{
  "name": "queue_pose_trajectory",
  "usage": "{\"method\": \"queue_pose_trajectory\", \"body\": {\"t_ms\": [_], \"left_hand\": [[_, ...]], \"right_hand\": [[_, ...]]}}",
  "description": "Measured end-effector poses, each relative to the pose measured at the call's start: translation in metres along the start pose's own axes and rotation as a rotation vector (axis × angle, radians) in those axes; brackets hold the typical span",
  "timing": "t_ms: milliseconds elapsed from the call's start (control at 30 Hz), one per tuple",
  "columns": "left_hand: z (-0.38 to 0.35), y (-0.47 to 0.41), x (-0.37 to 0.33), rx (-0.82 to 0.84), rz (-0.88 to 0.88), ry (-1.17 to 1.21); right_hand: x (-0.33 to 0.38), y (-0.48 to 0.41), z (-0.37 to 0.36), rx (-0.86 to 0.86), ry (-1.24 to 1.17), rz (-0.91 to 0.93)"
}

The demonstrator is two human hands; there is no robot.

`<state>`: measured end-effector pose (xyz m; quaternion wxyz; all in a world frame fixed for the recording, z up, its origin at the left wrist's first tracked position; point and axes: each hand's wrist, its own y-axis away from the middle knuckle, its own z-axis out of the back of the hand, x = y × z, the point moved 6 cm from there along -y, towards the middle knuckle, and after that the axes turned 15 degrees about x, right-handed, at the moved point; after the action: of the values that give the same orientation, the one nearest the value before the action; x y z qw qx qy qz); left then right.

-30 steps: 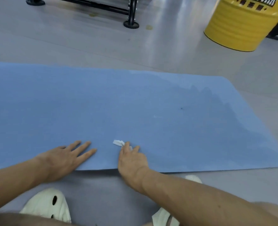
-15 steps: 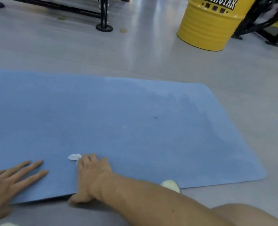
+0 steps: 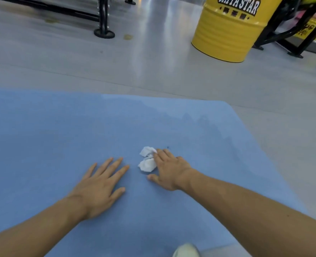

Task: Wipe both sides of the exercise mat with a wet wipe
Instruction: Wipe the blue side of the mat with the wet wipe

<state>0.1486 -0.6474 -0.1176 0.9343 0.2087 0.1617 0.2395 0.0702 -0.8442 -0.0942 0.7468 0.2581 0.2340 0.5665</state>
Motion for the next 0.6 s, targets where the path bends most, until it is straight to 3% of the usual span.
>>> {"method": "queue_pose_trajectory", "body": {"t_ms": [333, 500, 600], "left_hand": [[0.012, -0.116, -0.084, -0.017, -0.052, 0.007], [0.034, -0.157, -0.11, -0.14, 0.063, 0.062], [0.024, -0.16, -0.111, -0.21, 0.076, 0.054]], "right_hand": [[-0.18, 0.008, -0.044, -0.181, -0.255, -0.368], [-0.245, -0.005, -0.059, -0.275, -0.46, -0.612], [-0.26, -0.034, -0.046, -0.363, -0.494, -0.643]]}}
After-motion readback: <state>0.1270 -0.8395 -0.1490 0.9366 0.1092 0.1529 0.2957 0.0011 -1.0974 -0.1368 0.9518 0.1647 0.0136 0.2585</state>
